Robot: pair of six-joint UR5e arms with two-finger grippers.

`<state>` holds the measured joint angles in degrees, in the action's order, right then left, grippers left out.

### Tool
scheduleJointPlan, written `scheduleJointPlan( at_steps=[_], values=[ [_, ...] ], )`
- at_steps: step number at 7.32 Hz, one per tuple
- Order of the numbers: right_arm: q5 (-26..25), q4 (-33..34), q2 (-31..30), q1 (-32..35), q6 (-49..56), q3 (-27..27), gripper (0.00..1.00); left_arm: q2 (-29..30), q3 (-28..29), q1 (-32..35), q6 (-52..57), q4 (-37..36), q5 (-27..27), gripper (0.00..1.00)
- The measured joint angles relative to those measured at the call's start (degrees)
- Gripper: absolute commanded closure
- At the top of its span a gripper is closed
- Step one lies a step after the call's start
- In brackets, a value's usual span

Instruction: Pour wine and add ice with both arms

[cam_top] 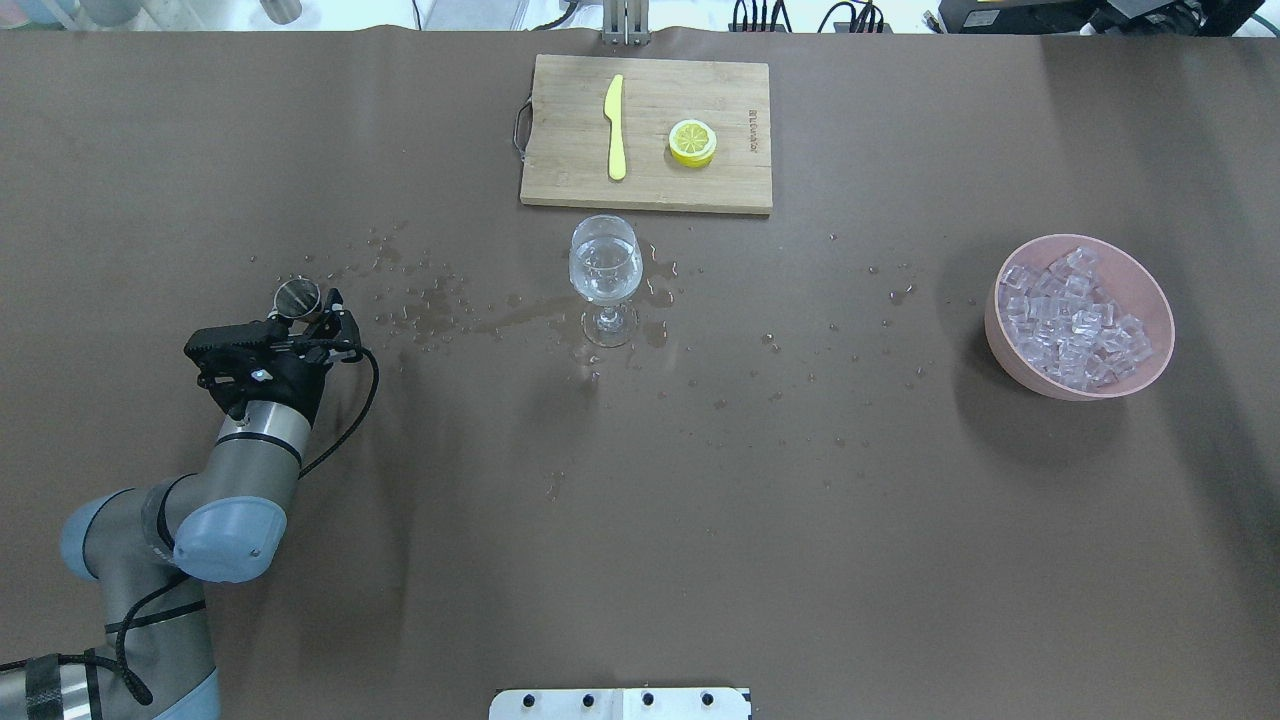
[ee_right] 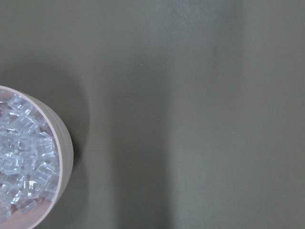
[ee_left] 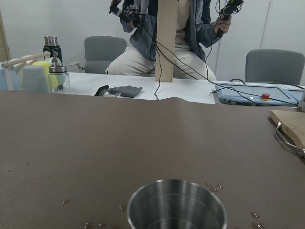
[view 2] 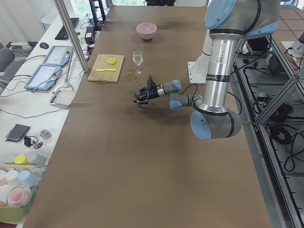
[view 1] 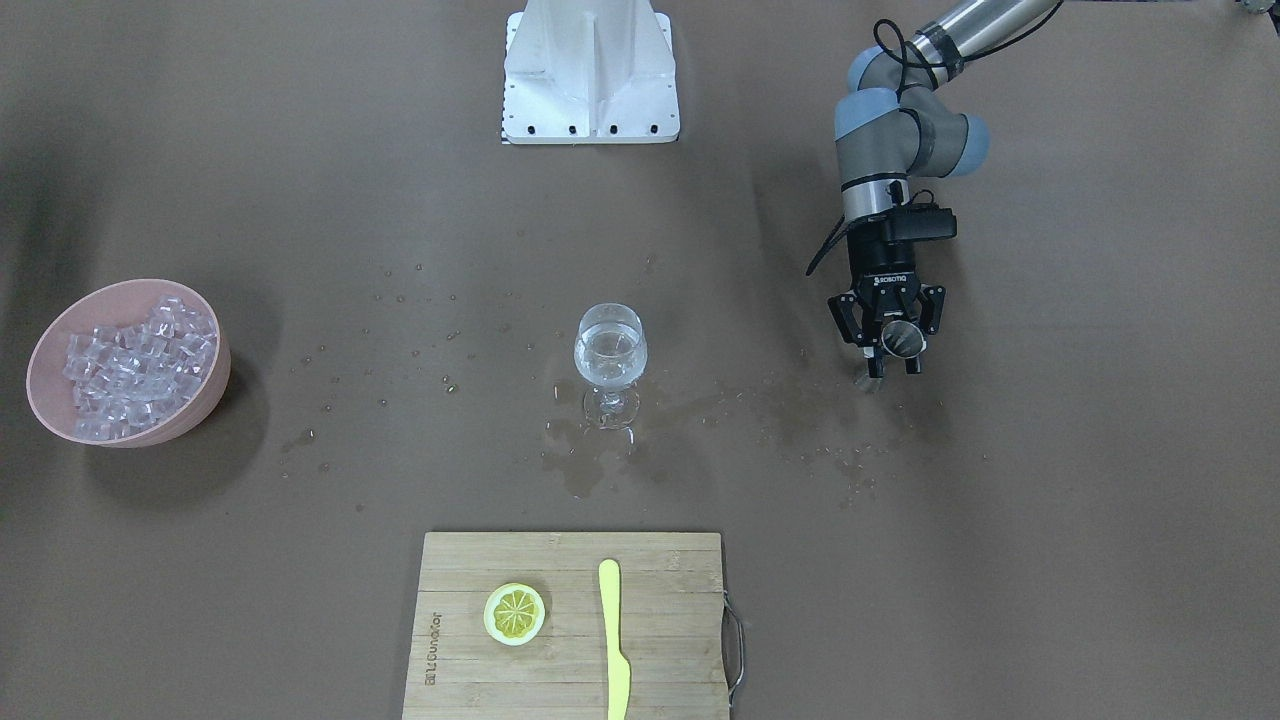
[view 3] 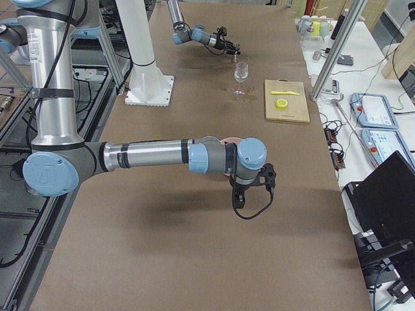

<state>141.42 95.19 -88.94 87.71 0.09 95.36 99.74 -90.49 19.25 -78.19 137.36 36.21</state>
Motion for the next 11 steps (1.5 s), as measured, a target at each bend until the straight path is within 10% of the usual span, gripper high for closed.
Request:
scheduleJointPlan(
  at_steps=[11],
  values=[
    [0.0,0.0,0.3,0.0,0.1,0.0,0.0,-10.1,-14.9,-10.4,1.5,-0.8,0.4,0.01]
  ],
)
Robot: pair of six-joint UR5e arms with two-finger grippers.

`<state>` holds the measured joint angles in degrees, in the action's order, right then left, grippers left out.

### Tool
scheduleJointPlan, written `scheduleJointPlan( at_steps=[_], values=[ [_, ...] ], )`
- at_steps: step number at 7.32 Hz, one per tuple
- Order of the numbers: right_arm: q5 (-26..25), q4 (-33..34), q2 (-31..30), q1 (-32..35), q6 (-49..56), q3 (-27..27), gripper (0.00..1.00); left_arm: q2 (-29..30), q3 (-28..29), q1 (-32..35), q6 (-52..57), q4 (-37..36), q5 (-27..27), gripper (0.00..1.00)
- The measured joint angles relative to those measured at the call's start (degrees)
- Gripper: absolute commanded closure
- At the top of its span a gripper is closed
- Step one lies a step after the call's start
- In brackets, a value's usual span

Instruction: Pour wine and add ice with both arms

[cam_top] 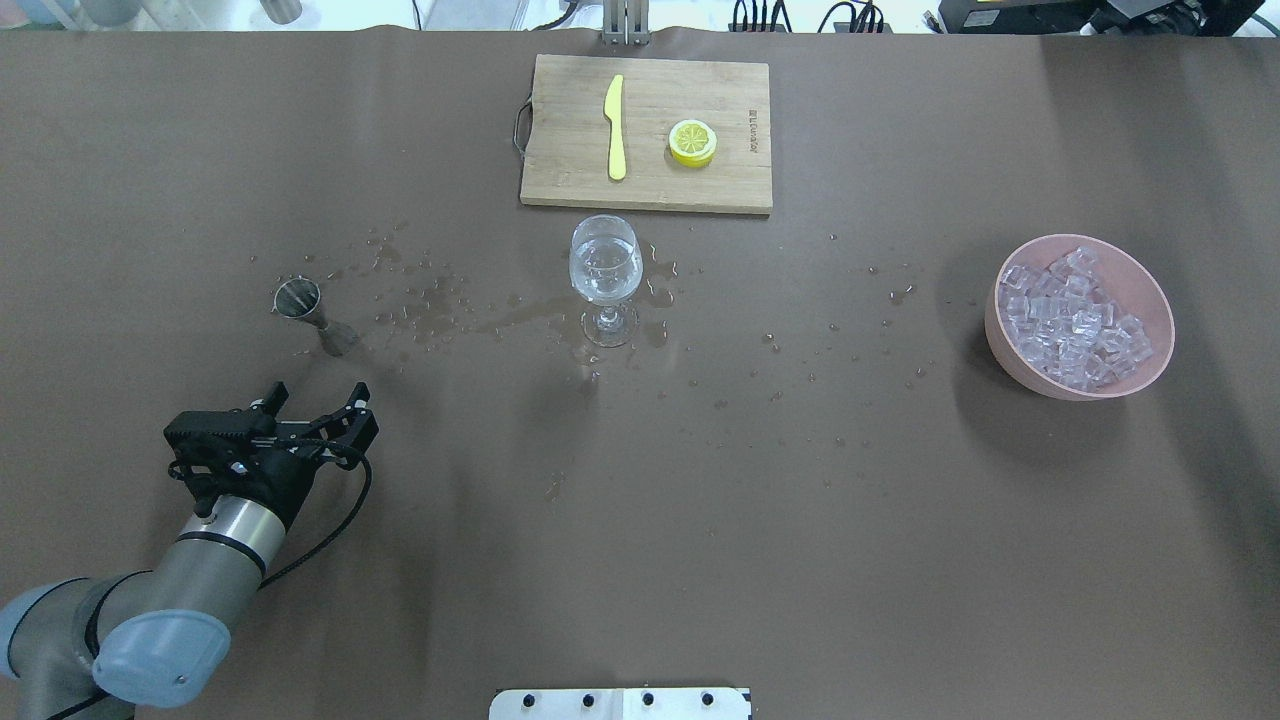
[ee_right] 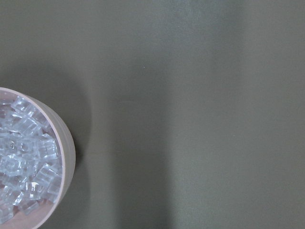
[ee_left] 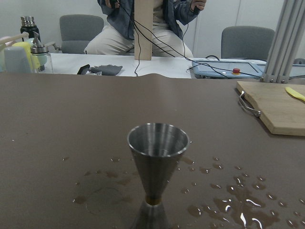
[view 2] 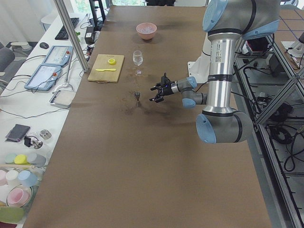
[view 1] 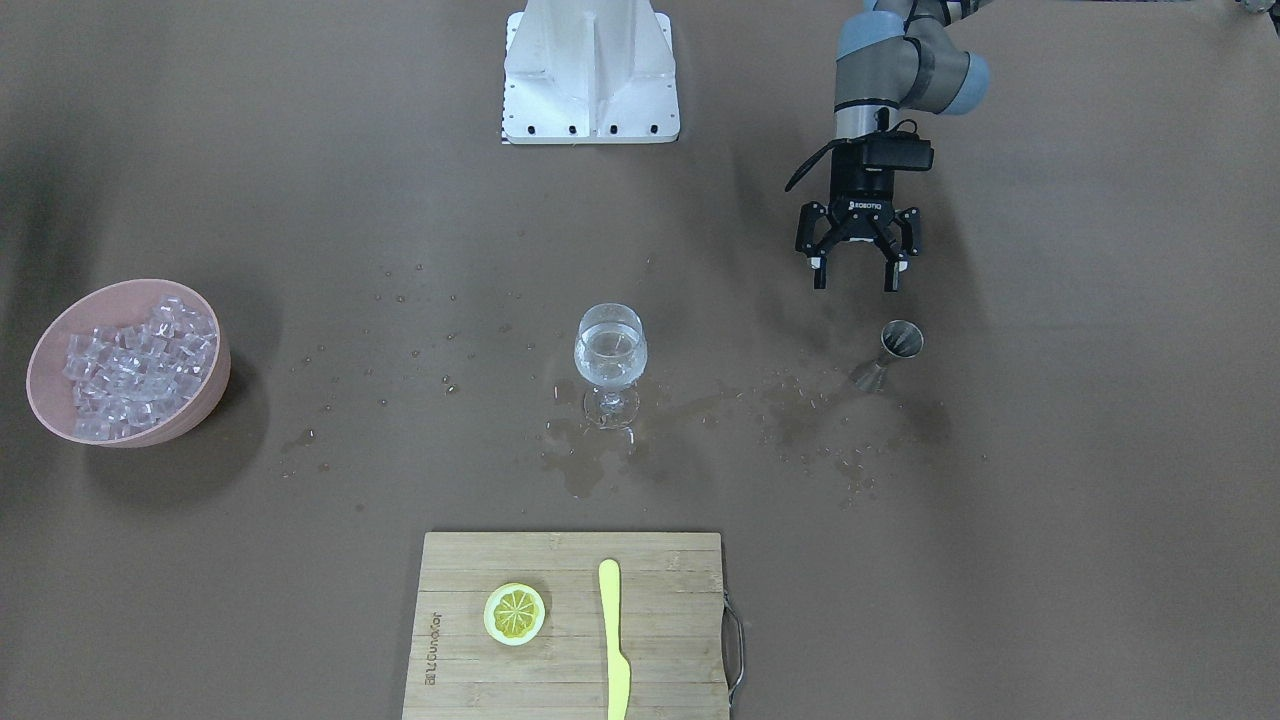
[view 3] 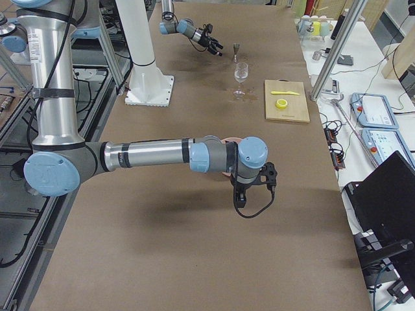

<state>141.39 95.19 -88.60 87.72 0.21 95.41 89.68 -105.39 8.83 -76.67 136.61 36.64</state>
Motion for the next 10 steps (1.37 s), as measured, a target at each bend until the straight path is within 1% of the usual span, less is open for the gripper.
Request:
scheduleJointPlan(
  at_steps=[1,2,3,4,5,6,7,8,9,10],
  values=[
    [0.0,0.0,0.0,-0.1,0.2,0.1,0.0,-2.0,-4.9,-0.7,0.4,-2.1,0.9,0.01],
    [-0.1,0.0,0.0,-0.6,0.4,0.6,0.0,-3.1,-11.1,-0.9,0.7,-7.9,2.6,0.01],
    [-0.2,0.0,0.0,-1.5,0.4,1.7,0.0,-3.6,-17.9,-0.7,0.9,-15.8,5.2,0.01],
    [-0.3,-0.1,0.0,-2.7,0.5,3.2,0.0,-3.6,-23.7,0.5,1.9,-22.7,9.5,0.01],
    [-0.4,-0.4,0.0,-4.0,0.4,5.1,0.0,-2.9,-27.4,4.4,4.9,-28.5,16.6,0.01],
    [-0.5,-1.2,0.0,-5.4,0.0,6.9,0.0,-0.7,-29.0,12.0,10.6,-34.1,27.0,0.01],
    [-1.0,-2.4,0.6,-6.9,-1.3,8.0,0.0,2.2,-28.8,20.6,17.7,-38.2,37.3,0.01],
    [-2.4,-3.5,1.9,-8.7,-3.7,8.9,0.0,4.3,-27.4,28.6,24.8,-40.3,45.9,0.01],
    [-4.5,-4.0,3.3,-10.9,-6.6,9.8,0.0,5.5,-25.3,35.2,31.0,-41.1,52.2,0.01],
    [-5.9,-4.2,4.7,-13.0,-10.1,10.4,0.0,6.3,-23.1,40.1,35.9,-41.3,55.2,0.01]
  ],
)
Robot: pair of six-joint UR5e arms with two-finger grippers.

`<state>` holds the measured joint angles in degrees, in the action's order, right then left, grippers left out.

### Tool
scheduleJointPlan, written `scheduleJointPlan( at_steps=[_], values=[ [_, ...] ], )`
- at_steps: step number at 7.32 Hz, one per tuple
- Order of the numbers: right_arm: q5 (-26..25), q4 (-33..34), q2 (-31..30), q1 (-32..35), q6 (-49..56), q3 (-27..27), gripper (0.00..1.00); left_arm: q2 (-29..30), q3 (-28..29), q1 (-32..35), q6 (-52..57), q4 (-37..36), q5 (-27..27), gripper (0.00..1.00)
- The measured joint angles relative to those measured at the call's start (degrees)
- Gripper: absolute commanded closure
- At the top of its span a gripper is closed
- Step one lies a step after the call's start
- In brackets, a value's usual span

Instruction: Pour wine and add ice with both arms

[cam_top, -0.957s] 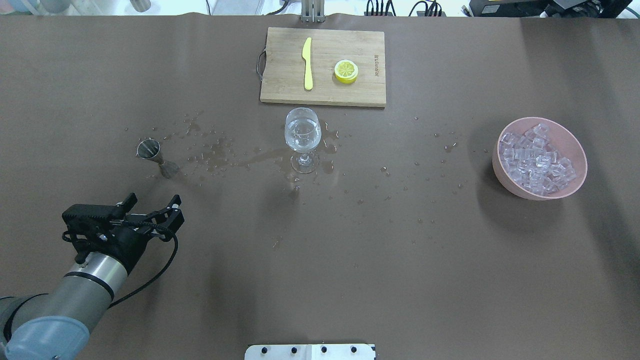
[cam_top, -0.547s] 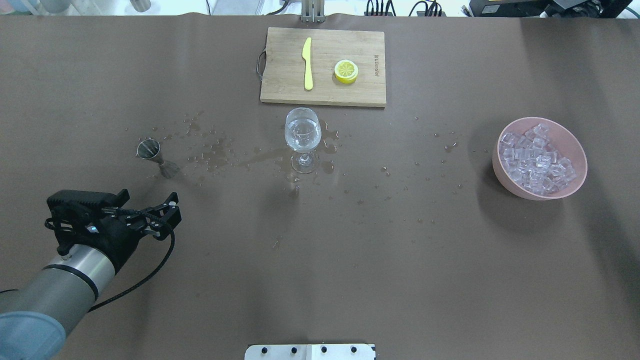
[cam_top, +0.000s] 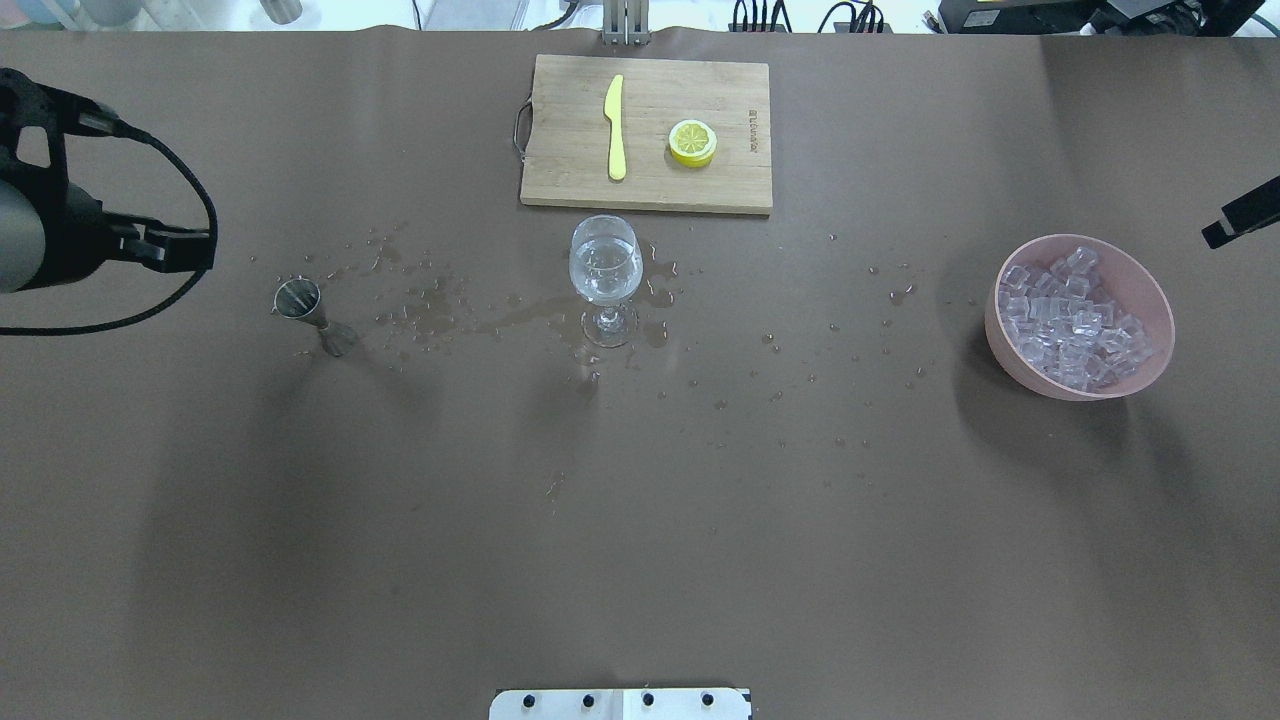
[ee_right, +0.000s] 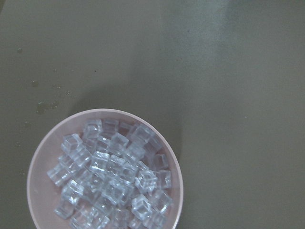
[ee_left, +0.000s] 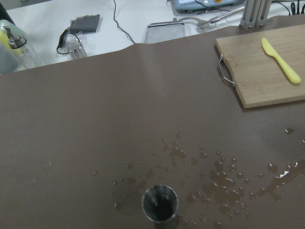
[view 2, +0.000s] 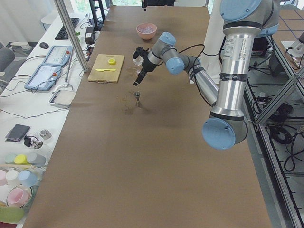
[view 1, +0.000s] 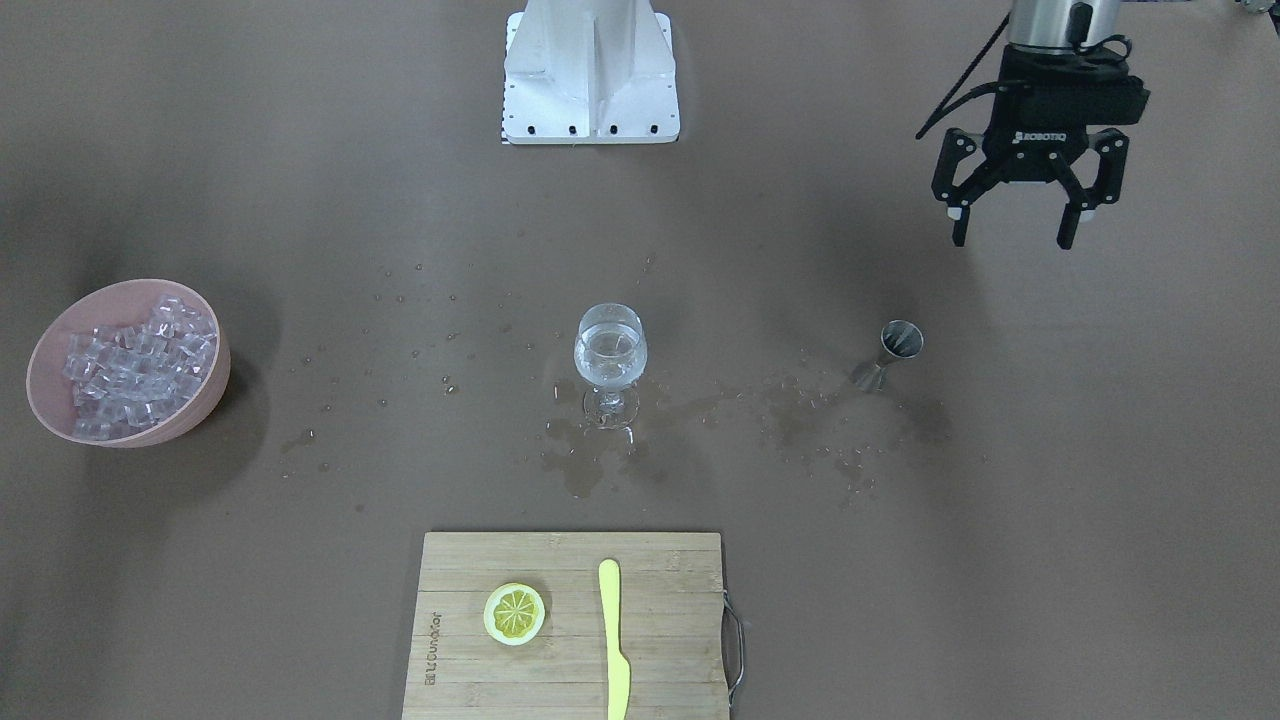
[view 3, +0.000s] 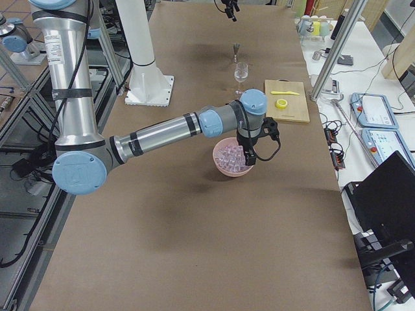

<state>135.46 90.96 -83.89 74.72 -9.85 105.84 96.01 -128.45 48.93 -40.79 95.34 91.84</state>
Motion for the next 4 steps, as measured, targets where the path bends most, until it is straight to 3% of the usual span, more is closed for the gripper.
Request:
scheduleJointPlan(
  at_steps=[1,4],
  values=[
    [-1.6,-0.1,1.1,-2.2,-3.2,0.8,0.0,0.7,2.2,4.9,5.9,-0.4,2.8,0.01],
    [-6.5,-0.2,2.5,-7.7,-8.4,1.9,0.0,1.6,12.7,20.7,28.4,-1.4,20.4,0.01]
  ],
)
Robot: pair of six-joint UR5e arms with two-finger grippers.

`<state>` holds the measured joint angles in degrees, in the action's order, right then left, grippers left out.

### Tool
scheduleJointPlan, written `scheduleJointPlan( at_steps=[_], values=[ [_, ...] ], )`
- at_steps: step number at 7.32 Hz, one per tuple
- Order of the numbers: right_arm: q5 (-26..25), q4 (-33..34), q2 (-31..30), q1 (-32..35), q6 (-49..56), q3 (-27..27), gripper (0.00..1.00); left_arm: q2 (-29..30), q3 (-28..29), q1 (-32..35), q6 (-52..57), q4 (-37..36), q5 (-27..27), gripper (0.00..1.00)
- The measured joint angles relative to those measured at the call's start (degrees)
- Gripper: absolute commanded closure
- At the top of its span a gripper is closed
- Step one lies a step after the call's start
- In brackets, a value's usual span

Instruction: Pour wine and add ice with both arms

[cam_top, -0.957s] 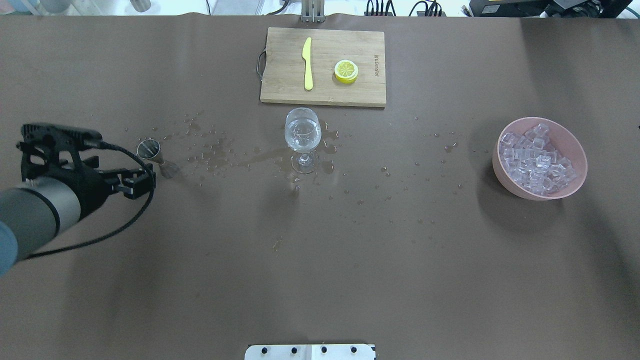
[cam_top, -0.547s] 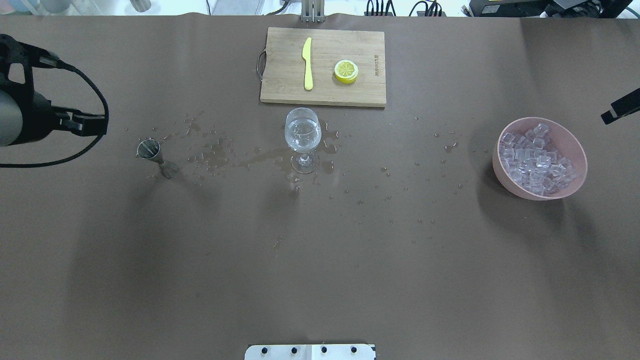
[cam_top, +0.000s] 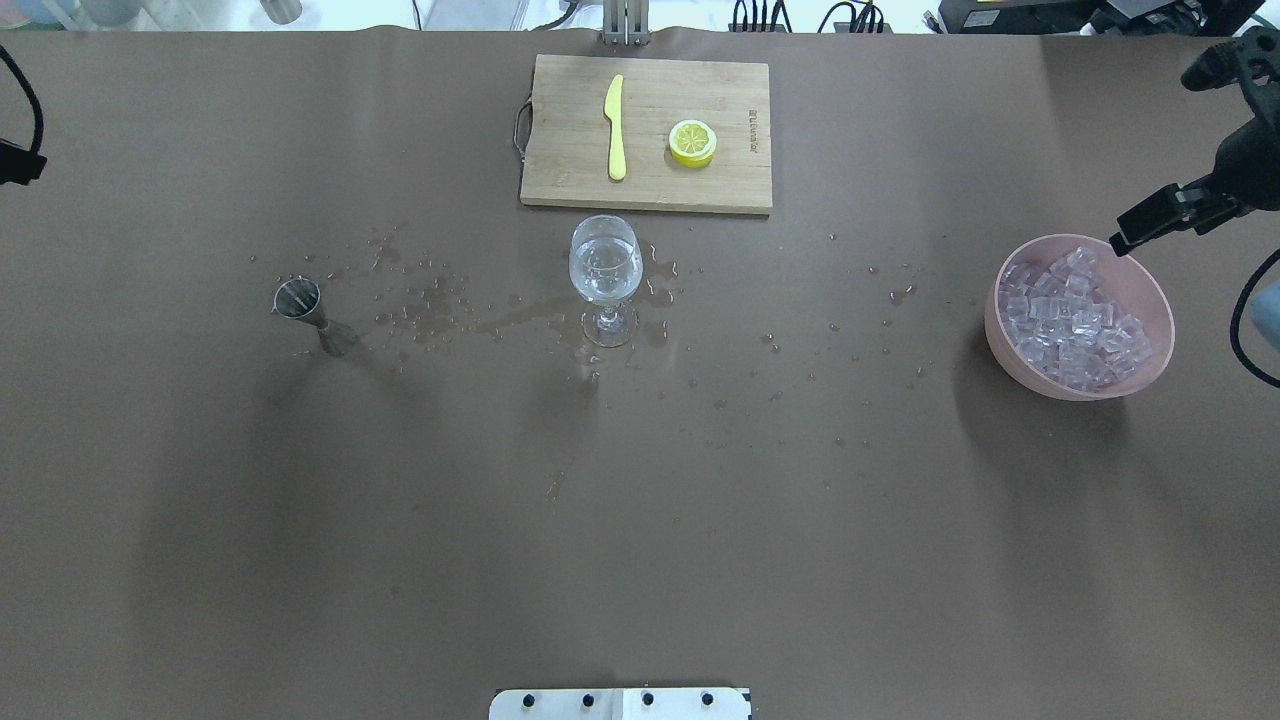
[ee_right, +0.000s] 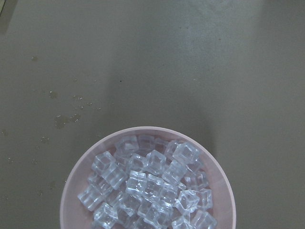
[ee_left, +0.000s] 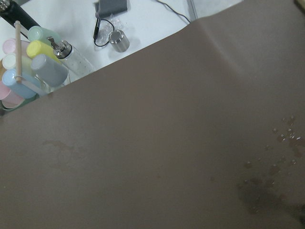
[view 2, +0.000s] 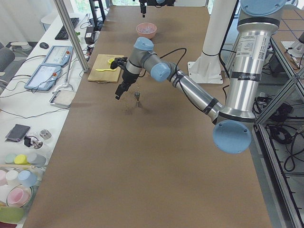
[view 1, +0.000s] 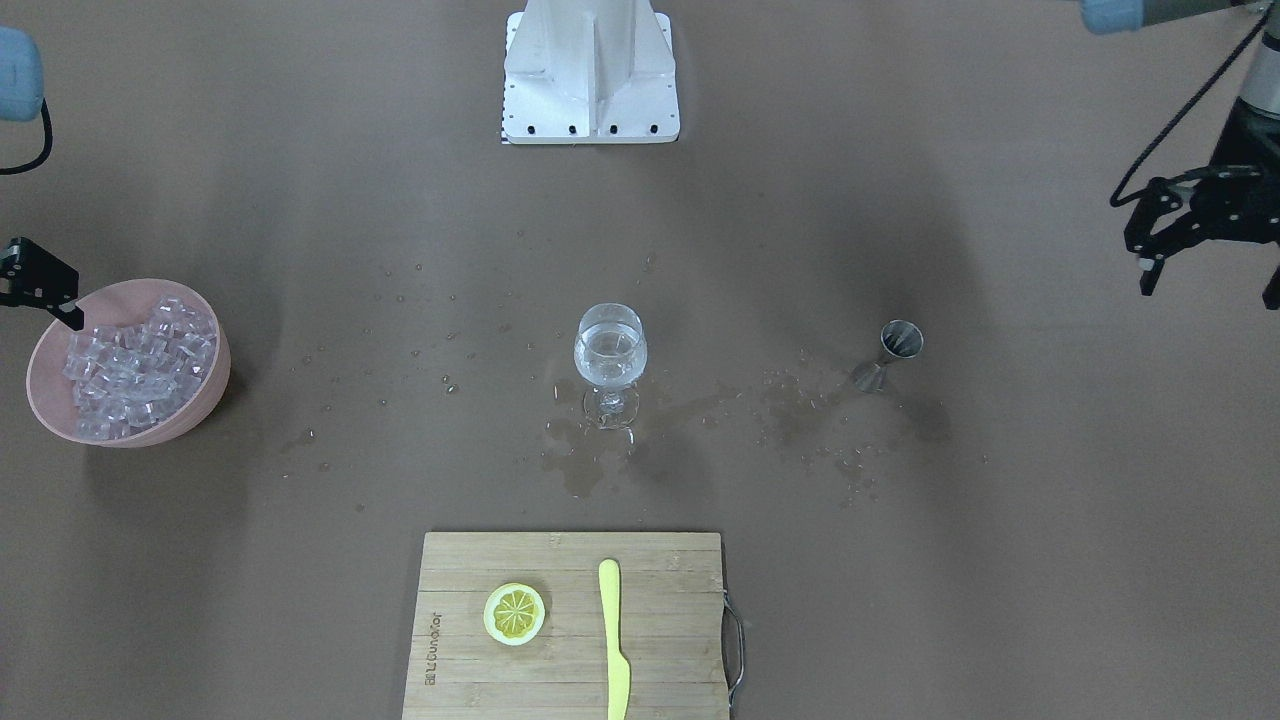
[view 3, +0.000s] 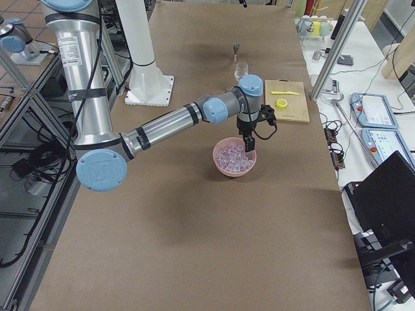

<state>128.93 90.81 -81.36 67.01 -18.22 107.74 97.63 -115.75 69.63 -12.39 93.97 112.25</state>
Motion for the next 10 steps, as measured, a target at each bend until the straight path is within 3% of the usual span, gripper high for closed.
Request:
scheduleJointPlan(
  at_steps=[3,7,10],
  values=[
    [-2.0,0.1,-0.1,-4.1,-3.7,-2.0,0.0,4.2,6.3,3.6,-0.7,-0.6,2.7,0.01],
    [-3.7,0.0,1.3,-7.6,-5.5,-7.5,0.01,4.9,7.1,3.8,-1.3,-0.7,2.7,0.01],
    [-3.7,0.1,2.3,-8.4,-5.6,-9.2,0.14,5.1,7.2,3.9,-1.3,-0.7,2.7,0.01]
  ],
)
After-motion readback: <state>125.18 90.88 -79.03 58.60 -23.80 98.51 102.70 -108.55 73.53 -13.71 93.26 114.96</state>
